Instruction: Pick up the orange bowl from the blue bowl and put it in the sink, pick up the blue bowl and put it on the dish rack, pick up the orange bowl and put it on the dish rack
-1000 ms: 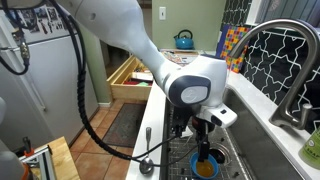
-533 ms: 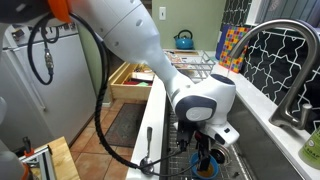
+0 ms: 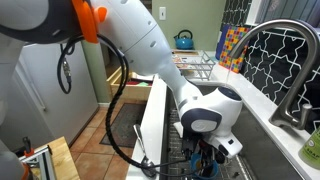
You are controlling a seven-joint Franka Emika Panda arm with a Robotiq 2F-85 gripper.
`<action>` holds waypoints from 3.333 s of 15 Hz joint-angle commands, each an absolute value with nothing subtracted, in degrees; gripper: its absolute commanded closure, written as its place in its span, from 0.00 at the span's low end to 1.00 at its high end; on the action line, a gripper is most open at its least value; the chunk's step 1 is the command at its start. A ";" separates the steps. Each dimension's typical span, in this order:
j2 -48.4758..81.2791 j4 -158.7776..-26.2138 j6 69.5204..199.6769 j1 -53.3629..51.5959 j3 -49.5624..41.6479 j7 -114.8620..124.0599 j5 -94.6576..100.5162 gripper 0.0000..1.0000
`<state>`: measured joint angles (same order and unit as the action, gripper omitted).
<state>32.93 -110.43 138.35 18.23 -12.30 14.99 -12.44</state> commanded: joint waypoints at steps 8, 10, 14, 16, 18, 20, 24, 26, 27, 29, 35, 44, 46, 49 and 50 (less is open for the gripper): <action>34.01 -107.59 137.20 18.44 -11.99 13.17 -13.57 0.00; 33.21 -107.86 136.80 17.93 -12.39 13.74 -13.01 0.00; 32.51 -107.17 134.98 17.54 -12.38 14.60 -13.13 0.00; 32.20 -106.66 134.27 17.00 -12.72 15.48 -12.71 0.00; 32.20 -105.60 133.64 17.03 -12.21 15.29 -13.31 0.00; 32.62 -104.36 132.49 16.84 -11.85 15.44 -13.55 0.00; 33.46 -102.33 130.00 15.69 -12.21 17.98 -13.03 0.00; 34.40 -100.63 128.89 15.79 -11.68 18.47 -13.83 0.00; 34.57 -100.23 128.73 15.70 -11.63 18.70 -13.88 0.00; 35.68 -99.18 128.39 15.70 -12.10 19.25 -13.24 0.01; 38.60 -95.27 124.90 18.96 -12.34 22.23 -17.02 0.05; 43.41 -89.33 118.72 21.94 -12.48 25.08 -20.91 0.23; 44.50 -88.51 118.97 22.50 -12.11 24.59 -21.97 0.29; 45.94 -87.51 118.57 23.00 -11.70 24.65 -23.52 0.25; 46.37 -87.22 118.47 23.09 -11.65 24.62 -23.83 0.24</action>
<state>43.95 -89.84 120.14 21.87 -12.40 24.59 -21.74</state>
